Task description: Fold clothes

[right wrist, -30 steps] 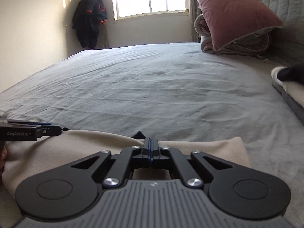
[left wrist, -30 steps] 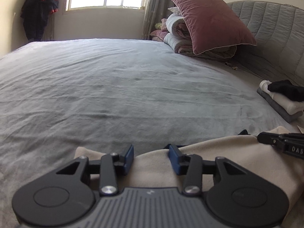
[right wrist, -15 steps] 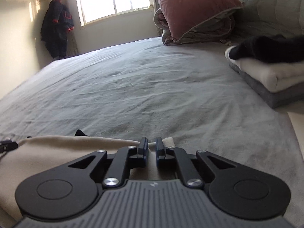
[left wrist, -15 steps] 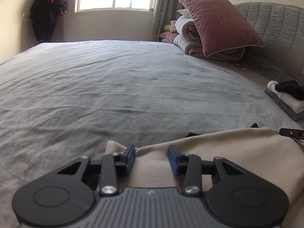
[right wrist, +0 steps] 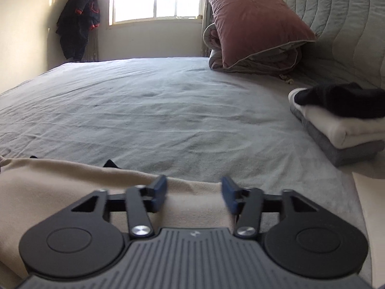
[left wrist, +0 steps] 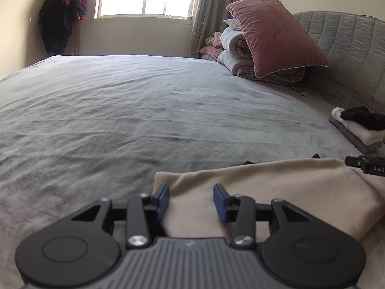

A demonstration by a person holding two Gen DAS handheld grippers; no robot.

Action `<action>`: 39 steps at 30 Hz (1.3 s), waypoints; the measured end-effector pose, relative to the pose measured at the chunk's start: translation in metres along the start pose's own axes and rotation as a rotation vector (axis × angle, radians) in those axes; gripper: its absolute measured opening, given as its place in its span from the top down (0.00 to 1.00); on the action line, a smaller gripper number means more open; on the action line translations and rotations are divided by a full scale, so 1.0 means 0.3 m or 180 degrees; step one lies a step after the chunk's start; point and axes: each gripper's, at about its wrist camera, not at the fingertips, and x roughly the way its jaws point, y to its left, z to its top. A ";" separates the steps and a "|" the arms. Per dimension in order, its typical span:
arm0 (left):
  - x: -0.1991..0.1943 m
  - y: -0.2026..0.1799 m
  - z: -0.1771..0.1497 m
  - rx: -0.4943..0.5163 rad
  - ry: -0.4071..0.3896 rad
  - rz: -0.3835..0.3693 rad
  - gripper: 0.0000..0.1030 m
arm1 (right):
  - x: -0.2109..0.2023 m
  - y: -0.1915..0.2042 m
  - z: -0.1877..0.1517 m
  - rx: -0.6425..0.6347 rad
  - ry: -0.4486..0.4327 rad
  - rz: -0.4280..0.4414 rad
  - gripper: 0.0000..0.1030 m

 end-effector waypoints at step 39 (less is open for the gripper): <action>0.017 0.219 -0.092 -0.1941 0.0831 -0.1111 0.68 | -0.114 0.343 -0.020 -0.0160 0.0068 0.1202 0.81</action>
